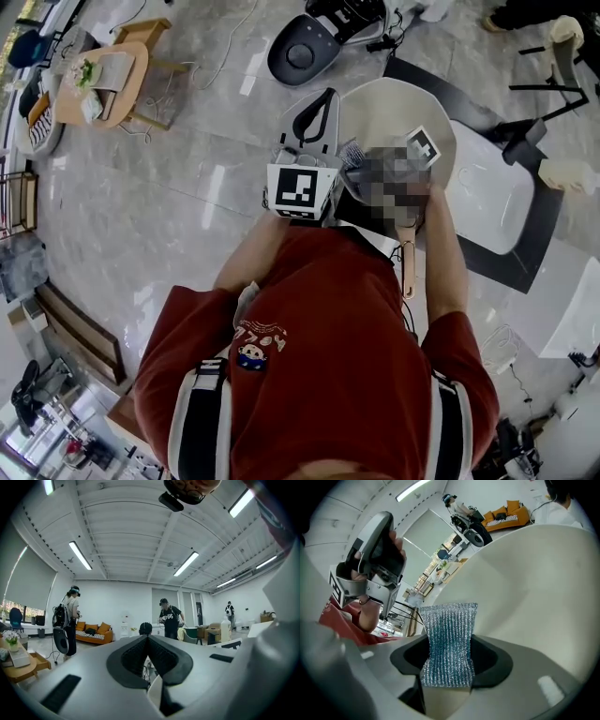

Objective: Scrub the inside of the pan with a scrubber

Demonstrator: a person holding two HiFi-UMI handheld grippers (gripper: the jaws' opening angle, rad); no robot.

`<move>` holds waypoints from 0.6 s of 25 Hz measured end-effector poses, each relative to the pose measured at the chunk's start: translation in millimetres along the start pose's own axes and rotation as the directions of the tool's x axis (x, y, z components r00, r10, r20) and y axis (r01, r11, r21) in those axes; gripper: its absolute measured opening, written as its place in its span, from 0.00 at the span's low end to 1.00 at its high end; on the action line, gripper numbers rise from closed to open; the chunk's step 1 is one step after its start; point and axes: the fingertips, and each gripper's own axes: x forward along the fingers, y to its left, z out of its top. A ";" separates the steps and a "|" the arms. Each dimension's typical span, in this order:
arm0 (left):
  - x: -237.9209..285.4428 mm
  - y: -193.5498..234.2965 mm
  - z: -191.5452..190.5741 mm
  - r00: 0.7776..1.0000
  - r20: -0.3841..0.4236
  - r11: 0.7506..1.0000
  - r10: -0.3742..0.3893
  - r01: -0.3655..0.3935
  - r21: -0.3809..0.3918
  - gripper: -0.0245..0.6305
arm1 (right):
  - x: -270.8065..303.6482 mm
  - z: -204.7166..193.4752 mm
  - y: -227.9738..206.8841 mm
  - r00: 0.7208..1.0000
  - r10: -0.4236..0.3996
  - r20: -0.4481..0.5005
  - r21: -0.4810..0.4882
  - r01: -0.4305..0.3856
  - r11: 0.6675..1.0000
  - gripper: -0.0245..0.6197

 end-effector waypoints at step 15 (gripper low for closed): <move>19.1 -27.8 -5.8 0.995 -0.009 0.994 -0.103 0.102 -0.023 0.05 | -54.4 -57.2 -54.8 0.866 -0.427 -0.261 -0.035 0.434 0.900 0.46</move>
